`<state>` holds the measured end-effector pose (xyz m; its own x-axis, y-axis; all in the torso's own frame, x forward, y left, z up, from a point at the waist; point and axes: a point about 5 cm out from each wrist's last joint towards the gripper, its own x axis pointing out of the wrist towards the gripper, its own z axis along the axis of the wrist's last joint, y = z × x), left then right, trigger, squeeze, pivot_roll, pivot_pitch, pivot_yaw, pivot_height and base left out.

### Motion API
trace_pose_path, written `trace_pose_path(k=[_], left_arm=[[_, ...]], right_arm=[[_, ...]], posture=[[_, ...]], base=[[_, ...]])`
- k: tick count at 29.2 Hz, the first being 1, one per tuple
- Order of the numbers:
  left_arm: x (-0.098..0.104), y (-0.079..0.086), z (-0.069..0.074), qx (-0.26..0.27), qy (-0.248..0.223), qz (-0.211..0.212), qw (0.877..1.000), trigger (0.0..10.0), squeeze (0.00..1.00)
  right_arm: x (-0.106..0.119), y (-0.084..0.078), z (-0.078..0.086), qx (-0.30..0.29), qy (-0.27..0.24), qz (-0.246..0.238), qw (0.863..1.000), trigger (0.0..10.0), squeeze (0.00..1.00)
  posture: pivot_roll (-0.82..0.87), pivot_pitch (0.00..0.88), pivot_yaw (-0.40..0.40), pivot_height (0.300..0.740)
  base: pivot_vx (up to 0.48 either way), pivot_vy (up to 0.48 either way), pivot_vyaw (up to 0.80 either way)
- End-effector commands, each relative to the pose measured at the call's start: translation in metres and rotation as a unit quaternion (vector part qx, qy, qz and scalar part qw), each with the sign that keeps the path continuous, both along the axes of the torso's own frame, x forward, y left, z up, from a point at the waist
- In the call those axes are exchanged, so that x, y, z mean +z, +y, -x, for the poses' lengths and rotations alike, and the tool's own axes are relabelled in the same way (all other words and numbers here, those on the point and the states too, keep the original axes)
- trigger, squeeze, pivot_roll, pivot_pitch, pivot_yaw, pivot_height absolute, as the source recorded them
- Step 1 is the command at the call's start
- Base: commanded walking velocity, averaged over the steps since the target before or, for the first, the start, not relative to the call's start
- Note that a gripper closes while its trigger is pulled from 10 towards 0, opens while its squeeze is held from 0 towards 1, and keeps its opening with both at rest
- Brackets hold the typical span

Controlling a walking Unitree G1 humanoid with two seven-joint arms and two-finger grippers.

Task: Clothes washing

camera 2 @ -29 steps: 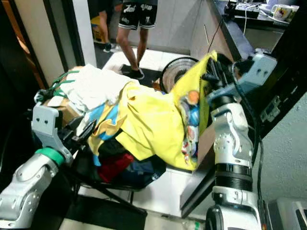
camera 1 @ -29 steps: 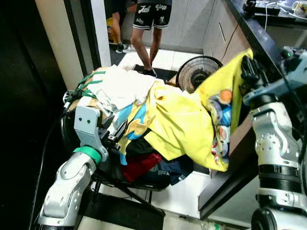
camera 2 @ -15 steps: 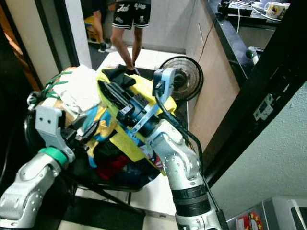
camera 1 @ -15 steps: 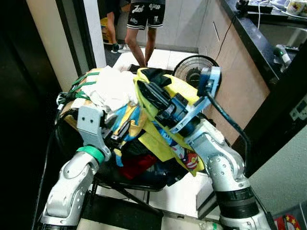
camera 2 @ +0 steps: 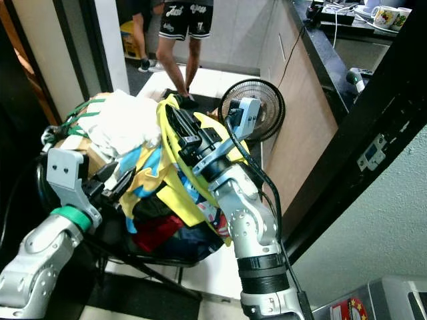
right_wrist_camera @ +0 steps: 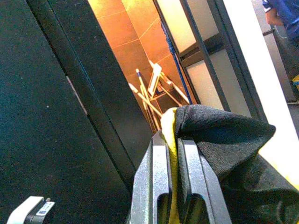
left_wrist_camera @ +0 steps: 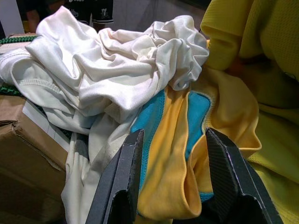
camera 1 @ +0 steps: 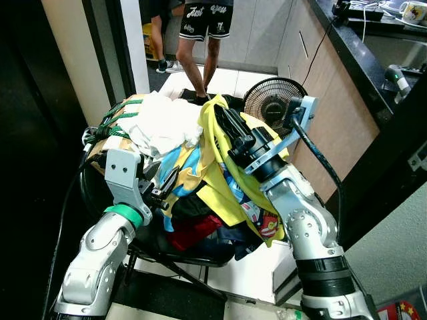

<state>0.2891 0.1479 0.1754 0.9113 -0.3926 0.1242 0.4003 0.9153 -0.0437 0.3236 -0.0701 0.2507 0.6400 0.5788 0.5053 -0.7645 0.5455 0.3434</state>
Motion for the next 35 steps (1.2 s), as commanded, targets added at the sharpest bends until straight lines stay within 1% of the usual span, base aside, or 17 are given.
trace_pose_path(k=[1, 7, 13, 14, 17, 18, 20, 21, 23, 24, 26, 27, 28, 29, 31, 33, 35], left_arm=[[-0.002, 0.001, 0.002, 0.003, 0.004, -0.004, 1.000, 10.0, 0.00], [-0.002, 0.001, 0.002, 0.001, 0.004, -0.005, 1.000, 10.0, 0.00], [-0.003, 0.000, 0.001, 0.001, 0.004, -0.007, 1.000, 10.0, 0.00], [-0.002, 0.001, 0.001, 0.002, 0.003, -0.007, 1.000, 10.0, 0.00], [-0.002, 0.002, 0.000, 0.003, 0.003, -0.007, 1.000, 10.0, 0.00], [-0.001, 0.002, 0.000, 0.001, 0.002, -0.008, 1.000, 10.0, 0.00], [-0.001, 0.002, 0.000, 0.001, 0.002, -0.008, 1.000, 10.0, 0.00], [0.000, 0.002, -0.001, 0.000, 0.001, -0.010, 1.000, 10.0, 0.00], [0.000, 0.002, -0.001, 0.000, 0.001, -0.010, 1.000, 10.0, 0.00], [0.000, 0.002, -0.002, -0.003, 0.001, -0.011, 1.000, 10.0, 0.00], [0.000, 0.002, -0.002, -0.003, 0.001, -0.011, 1.000, 10.0, 0.00], [0.001, 0.003, -0.002, -0.005, 0.001, -0.014, 1.000, 10.0, 0.00], [0.001, 0.003, -0.002, -0.005, 0.001, -0.014, 1.000, 10.0, 0.00], [0.001, 0.003, -0.003, -0.007, 0.001, -0.016, 1.000, 10.0, 0.00], [0.001, 0.003, -0.003, -0.009, 0.001, -0.017, 1.000, 10.0, 0.00], [0.002, 0.003, -0.003, -0.012, 0.001, -0.018, 1.000, 10.0, 0.00], [0.002, 0.002, -0.004, -0.015, 0.001, -0.019, 1.000, 10.0, 0.00]], right_arm=[[-0.002, -0.001, 0.001, -0.003, 0.001, 0.003, 1.000, 10.0, 0.00], [-0.001, -0.004, 0.000, -0.022, -0.004, -0.001, 1.000, 10.0, 0.00], [0.005, -0.018, -0.012, -0.093, -0.006, -0.016, 0.996, 10.0, 0.00], [0.038, -0.049, -0.030, -0.169, -0.051, -0.025, 0.984, 10.0, 0.00], [0.054, -0.060, -0.034, -0.191, -0.069, -0.034, 0.979, 10.0, 0.00], [0.101, -0.085, -0.037, -0.234, -0.134, -0.047, 0.962, 10.0, 0.00], [0.101, -0.085, -0.037, -0.234, -0.134, -0.047, 0.962, 10.0, 0.00], [0.172, -0.120, -0.026, -0.287, -0.230, -0.077, 0.927, 10.0, 0.00], [0.172, -0.120, -0.026, -0.287, -0.230, -0.077, 0.927, 10.0, 0.00], [0.246, -0.160, 0.009, -0.335, -0.330, -0.128, 0.873, 10.0, 0.00], [0.246, -0.160, 0.009, -0.335, -0.330, -0.128, 0.873, 10.0, 0.00], [0.299, -0.195, 0.055, -0.373, -0.406, -0.183, 0.814, 10.0, 0.00], [0.299, -0.195, 0.055, -0.373, -0.406, -0.183, 0.814, 10.0, 0.00], [0.323, -0.216, 0.085, -0.391, -0.441, -0.217, 0.778, 10.0, 0.00], [0.328, -0.220, 0.091, -0.392, -0.446, -0.222, 0.773, 10.0, 0.00], [0.326, -0.217, 0.086, -0.388, -0.441, -0.212, 0.781, 10.0, 0.00], [0.309, -0.201, 0.059, -0.366, -0.413, -0.169, 0.817, 10.0, 0.00]], posture=[[0.08, 0.000, -0.002, 0.740], [0.07, 0.000, 0.001, 0.740], [0.07, 0.000, 0.000, 0.740], [0.07, 0.000, 0.007, 0.740], [0.07, 0.000, 0.007, 0.740], [0.07, 0.000, 0.013, 0.740], [0.07, 0.000, 0.013, 0.740], [0.07, 0.000, 0.023, 0.740], [0.07, 0.000, 0.023, 0.740], [0.07, 0.000, 0.028, 0.740], [0.07, 0.000, 0.028, 0.740], [0.07, 0.000, 0.035, 0.740], [0.07, 0.000, 0.035, 0.740], [0.07, 0.000, 0.041, 0.740], [0.07, 0.000, 0.041, 0.740], [0.07, 0.000, 0.051, 0.740], [0.07, 0.000, 0.056, 0.740]], base=[[0.000, 0.000, 0.00], [0.000, 0.000, 0.00], [0.000, 0.000, 0.00], [0.000, 0.000, 0.00], [0.000, 0.000, 0.00], [0.000, 0.000, 0.00], [0.000, 0.000, 0.00], [0.000, 0.000, 0.00], [0.000, 0.000, 0.00], [0.000, 0.000, 0.00], [0.000, 0.000, 0.00], [0.000, 0.000, 0.00], [0.000, 0.000, 0.00], [0.000, 0.000, 0.00], [0.000, 0.000, 0.00], [0.000, 0.000, 0.00], [0.000, 0.000, 0.00]])
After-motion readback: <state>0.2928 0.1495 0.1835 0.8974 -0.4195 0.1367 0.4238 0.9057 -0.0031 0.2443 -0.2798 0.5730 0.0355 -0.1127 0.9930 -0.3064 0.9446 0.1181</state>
